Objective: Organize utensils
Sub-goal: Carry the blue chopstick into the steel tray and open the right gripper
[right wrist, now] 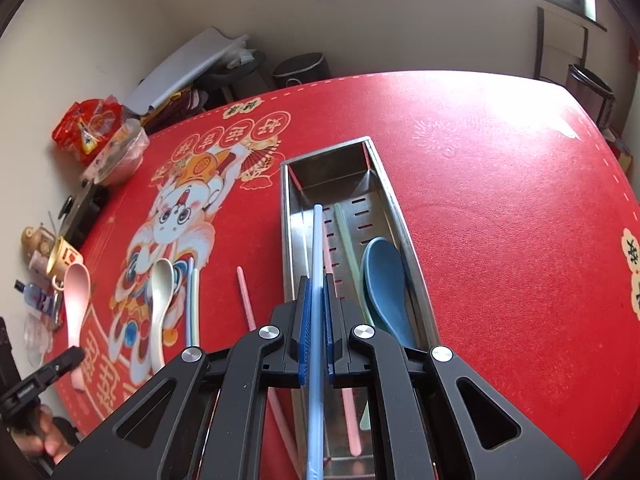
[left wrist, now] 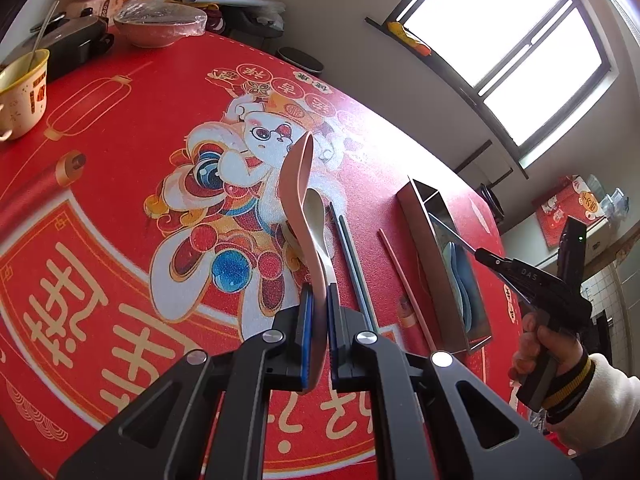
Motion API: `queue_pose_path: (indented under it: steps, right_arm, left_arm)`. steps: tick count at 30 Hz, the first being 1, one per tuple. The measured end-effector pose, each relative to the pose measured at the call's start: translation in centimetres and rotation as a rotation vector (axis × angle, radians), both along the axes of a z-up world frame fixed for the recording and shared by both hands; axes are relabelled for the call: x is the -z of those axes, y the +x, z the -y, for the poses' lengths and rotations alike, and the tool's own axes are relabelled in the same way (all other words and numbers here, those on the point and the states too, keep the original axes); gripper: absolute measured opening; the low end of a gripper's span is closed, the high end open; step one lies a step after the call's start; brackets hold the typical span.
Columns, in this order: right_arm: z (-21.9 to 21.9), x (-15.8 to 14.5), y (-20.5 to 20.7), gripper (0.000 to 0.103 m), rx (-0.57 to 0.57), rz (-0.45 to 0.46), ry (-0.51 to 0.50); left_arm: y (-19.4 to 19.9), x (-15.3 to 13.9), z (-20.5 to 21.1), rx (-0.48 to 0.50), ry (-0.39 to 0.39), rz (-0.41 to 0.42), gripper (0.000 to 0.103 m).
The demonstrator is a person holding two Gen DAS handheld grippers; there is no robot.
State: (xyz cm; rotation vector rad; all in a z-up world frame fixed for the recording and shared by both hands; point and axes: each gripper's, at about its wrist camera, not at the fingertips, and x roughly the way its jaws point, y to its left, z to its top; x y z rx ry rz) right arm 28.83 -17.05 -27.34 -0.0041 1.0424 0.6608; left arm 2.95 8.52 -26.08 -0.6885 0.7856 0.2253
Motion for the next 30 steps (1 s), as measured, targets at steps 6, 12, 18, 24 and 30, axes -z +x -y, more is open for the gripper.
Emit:
queue_pose_path:
  steps: [6,12,18,24,30]
  right_arm:
    - [-1.5,2.6,0.5,0.006,-0.004,-0.054,-0.044]
    - [-1.6,4.5,0.8,0.006,0.000,-0.109,-0.064]
    - [-1.1,3.6,0.3,0.008,-0.013,-0.116,-0.039]
    - [0.8,1.5,-1.8,0.019,-0.010,-0.079,-0.029]
    - [4.4,-0.2,-3.2,0.063,0.026,-0.035,0.007]
  left_arm:
    - [-0.4,-0.6,0.1,-0.015,0.003,0.008,0.007]
    - [-0.5,-1.1,0.5,-0.010,0.009,0.019,0.007]
    - [0.5,-1.5,1.6,0.014,0.008,0.025,0.007]
    - [2.7,-1.8,3.3,0.067,0.006,0.023,0.007]
    - [6.1,-1.8,6.4,0.153,-0.007,0.018,0.007]
